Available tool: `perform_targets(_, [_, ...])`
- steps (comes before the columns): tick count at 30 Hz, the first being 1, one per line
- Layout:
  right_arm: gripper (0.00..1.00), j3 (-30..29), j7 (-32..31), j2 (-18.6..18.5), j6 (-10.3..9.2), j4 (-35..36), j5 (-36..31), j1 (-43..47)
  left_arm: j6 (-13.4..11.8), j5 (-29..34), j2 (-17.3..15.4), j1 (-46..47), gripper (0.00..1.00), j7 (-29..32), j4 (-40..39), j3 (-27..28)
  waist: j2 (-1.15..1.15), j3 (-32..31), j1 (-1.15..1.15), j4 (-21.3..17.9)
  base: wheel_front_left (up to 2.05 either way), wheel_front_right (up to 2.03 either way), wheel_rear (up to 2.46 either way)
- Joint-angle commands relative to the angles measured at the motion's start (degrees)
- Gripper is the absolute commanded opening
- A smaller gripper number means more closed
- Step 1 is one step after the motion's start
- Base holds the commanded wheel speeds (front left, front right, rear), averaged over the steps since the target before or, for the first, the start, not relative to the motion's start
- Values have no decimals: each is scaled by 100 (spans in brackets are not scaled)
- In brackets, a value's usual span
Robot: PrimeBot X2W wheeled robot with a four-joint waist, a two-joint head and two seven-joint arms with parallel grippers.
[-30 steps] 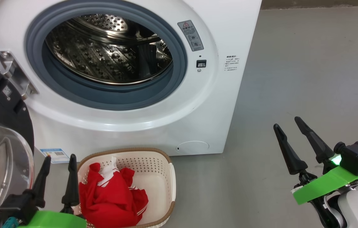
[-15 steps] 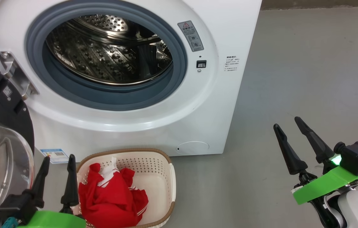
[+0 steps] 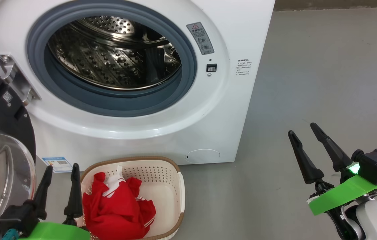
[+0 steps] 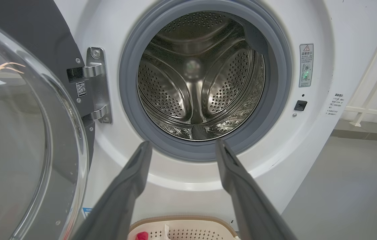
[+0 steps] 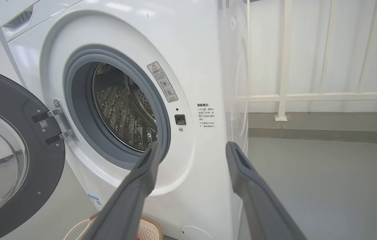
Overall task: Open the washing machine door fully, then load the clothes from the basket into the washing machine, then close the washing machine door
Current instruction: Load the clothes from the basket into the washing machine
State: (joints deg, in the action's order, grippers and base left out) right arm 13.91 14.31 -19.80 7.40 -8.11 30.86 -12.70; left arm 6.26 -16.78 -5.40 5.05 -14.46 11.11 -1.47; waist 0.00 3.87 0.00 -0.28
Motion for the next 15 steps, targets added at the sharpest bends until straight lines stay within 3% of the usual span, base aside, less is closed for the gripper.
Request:
perform_targets(1, [100, 78, 69, -77, 9, 130, -19, -23, 17, 49, -86, 206, 100, -54, -103, 220, 0, 6, 0, 0, 0, 0, 0])
perform_targets(15, [100, 62, 69, -70, 9, 148, -28, -40, 21, 65, -74, 237, 100, -54, -76, 247, 0, 93, 0, -8, 0, 0, 0])
